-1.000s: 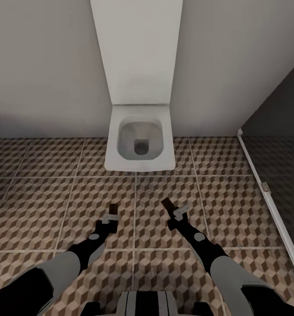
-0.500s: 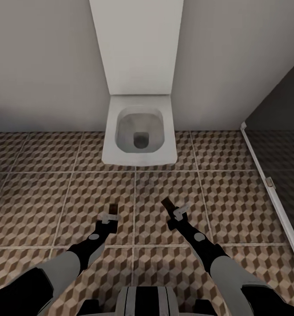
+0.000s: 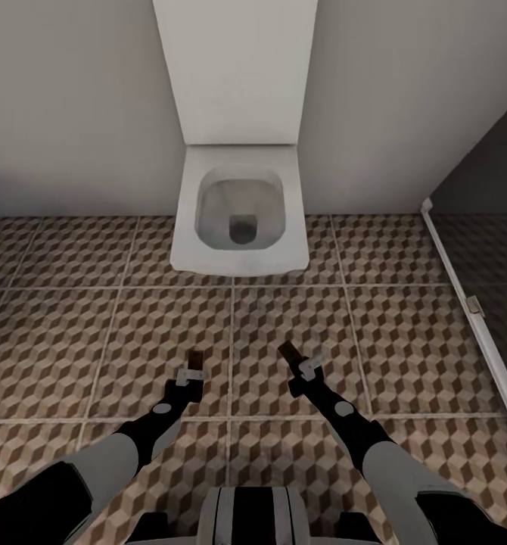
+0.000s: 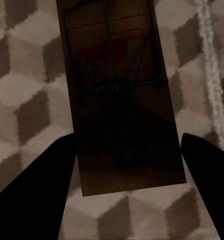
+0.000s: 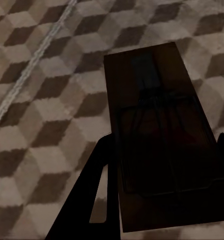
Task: Take the four mousetraps from the cabinet in the bathroom and place them on the bathroom floor. Make sure all four end up on the same floor surface, and ensure that at least two of them are either under or directly next to the same bathroom sink.
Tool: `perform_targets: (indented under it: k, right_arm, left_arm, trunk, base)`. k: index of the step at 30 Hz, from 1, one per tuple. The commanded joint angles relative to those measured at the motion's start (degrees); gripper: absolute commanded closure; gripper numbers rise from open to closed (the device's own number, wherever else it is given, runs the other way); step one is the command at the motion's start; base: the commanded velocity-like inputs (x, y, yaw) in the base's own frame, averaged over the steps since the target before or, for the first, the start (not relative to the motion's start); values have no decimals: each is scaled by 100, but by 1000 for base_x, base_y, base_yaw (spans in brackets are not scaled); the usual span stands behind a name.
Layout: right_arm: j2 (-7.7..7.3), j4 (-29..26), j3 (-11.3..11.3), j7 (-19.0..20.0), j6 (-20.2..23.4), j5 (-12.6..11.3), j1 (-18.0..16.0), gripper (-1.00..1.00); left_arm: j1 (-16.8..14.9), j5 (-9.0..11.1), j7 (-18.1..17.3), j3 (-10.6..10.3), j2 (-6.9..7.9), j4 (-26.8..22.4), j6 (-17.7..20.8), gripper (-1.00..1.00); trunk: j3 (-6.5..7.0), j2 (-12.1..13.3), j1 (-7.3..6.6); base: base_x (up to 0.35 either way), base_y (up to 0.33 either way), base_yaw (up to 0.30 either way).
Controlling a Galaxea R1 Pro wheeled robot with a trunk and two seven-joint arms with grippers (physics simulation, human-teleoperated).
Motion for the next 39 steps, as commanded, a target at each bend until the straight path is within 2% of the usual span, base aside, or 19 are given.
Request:
perform_targets:
  k: [1, 11, 15, 29, 39]
  right_arm:
    - [1, 1, -30, 49, -12, -2, -2, 100]
    - [-1, 1, -30, 49, -12, -2, -2, 100]
    - [-2, 1, -30, 54, -14, -2, -2, 100]
    - [-2, 1, -32, 53, -13, -1, -2, 100]
    - [-3, 1, -30, 57, -15, 1, -2, 100]
  left_arm:
    - [-3, 22, 36, -51, 0, 0, -17, 100]
    - [-3, 21, 41, -50, 0, -2, -17, 100]
    - [-3, 22, 40, -49, 0, -2, -17, 100]
    - [-3, 21, 42, -49, 0, -2, -17, 100]
    - [-3, 22, 42, -49, 0, -2, -17, 100]
  trunk:
    - [-31, -43, 22]
    - [-305, -444, 241]
    - [-342, -444, 241]
    - [-384, -444, 241]
    - [-384, -444, 241]
  base:
    - [0, 0, 0]
    - [0, 0, 0]
    - [0, 0, 0]
    - [6, 0, 0]
    - [275, 0, 0]
